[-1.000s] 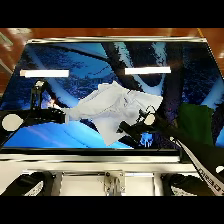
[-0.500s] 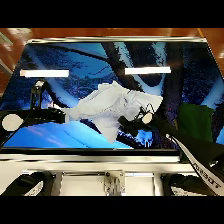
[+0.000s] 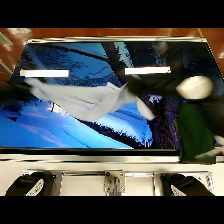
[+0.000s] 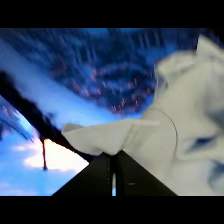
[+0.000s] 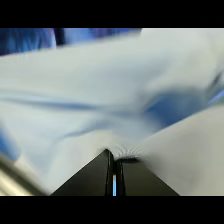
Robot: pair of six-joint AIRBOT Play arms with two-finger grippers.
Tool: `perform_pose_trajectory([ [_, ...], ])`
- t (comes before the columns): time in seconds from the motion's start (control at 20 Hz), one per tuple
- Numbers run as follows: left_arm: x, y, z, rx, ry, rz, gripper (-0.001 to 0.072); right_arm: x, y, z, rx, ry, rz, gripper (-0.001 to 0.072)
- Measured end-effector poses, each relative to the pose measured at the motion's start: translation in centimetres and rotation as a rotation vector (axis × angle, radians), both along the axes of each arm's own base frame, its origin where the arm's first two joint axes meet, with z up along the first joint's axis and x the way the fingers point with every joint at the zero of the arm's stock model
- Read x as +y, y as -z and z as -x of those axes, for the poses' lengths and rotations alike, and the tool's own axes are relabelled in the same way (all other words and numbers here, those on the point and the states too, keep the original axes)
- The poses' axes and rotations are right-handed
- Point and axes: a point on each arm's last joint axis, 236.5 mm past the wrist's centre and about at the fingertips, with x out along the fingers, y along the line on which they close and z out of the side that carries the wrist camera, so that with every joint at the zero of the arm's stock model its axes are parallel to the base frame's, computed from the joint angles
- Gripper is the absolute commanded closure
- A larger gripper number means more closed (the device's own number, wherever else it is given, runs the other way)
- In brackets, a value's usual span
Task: Fold the shirts.
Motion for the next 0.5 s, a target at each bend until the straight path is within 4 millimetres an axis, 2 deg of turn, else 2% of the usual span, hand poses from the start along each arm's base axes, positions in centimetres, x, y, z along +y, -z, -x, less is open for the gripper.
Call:
perform_pose_trajectory([
  [0.1,2.3,-9.0,2.0,-0.209,-0.068,0.002,0.0667,-4.2,-8.8,1.6,-0.204,0.108,0.019,0.0645],
  [0.15,3.4,-13.1,3.5,-0.307,-0.103,-0.006,0.0667,-6.0,-12.3,2.9,-0.279,0.160,0.013,0.0645],
  [0.25,5.1,-20.2,7.3,-0.481,-0.168,-0.026,0.0668,-9.2,-17.4,6.2,-0.382,0.242,-0.007,0.0645],
  [0.35,5.9,-24.7,10.7,-0.599,-0.211,-0.044,0.0668,-11.2,-19.5,9.0,-0.413,0.290,-0.022,0.0645],
  [0.4,6.2,-25.8,11.8,-0.626,-0.228,-0.056,0.0668,-12.0,-19.9,10.1,-0.413,0.310,-0.024,0.0645],
  [0.5,6.7,-26.3,13.1,-0.621,-0.257,-0.079,0.0668,-13.1,-19.3,11.9,-0.372,0.331,-0.006,0.0645],
])
